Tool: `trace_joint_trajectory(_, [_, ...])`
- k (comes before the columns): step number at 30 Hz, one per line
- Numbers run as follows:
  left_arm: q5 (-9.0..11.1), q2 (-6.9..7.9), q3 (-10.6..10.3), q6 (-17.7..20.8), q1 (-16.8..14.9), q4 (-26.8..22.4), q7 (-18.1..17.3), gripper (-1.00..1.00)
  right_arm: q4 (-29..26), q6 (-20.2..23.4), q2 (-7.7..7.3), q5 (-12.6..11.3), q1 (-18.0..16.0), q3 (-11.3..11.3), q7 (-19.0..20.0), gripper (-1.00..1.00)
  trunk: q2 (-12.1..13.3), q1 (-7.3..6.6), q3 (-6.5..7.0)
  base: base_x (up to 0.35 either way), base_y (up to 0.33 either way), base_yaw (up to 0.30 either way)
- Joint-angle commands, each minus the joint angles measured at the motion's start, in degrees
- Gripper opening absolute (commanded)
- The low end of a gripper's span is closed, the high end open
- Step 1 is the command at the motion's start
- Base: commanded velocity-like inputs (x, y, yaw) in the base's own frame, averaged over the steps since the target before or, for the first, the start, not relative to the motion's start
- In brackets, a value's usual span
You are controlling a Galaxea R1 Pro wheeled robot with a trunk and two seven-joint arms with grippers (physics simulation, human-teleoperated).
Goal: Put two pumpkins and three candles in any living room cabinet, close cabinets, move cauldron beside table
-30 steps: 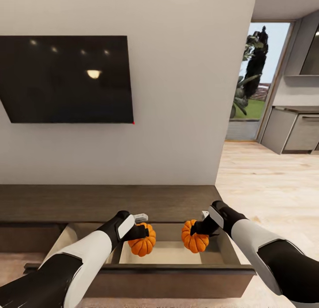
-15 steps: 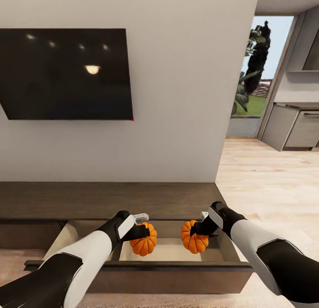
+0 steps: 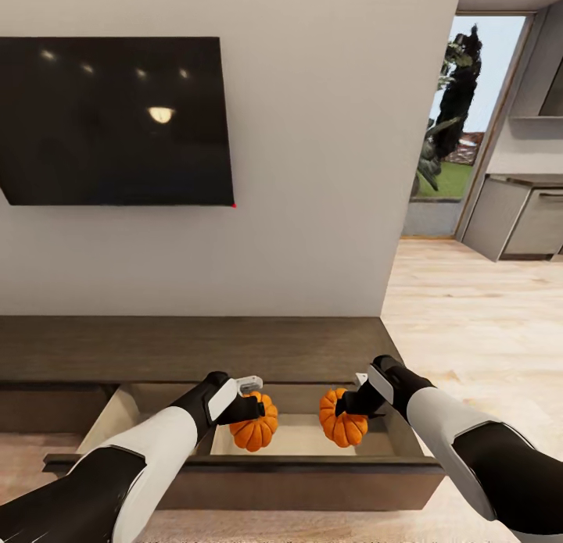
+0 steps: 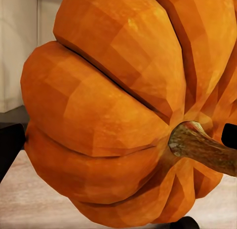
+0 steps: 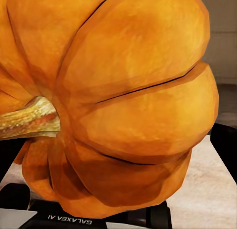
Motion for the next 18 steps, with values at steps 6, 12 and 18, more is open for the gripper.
trace_joint_trajectory(6, [0.55, 0.0, -0.2, 0.04, -0.02, -0.1, 0.29, -1.0, -0.08, 0.21, -0.05, -0.03, -0.04, 0.44, 0.46, -1.0, -0.03, -0.01, -0.42, 0.038, 0.0, 0.0])
trace_joint_trajectory(12, [0.5, 0.0, -0.2, -4.86, -0.02, 1.52, -2.18, -1.0, -0.08, 0.21, -0.05, -0.03, -0.04, 0.44, 0.45, -1.0, -0.03, -0.01, -0.44, 0.198, 0.0, 0.0])
trace_joint_trajectory(18, [0.47, 0.0, -0.38, -5.28, -0.02, 1.75, -2.67, -1.0, -0.08, 0.23, -0.05, -0.03, -0.04, 0.44, 0.45, -1.0, -0.03, -0.01, -0.45, 0.024, 0.0, 0.0])
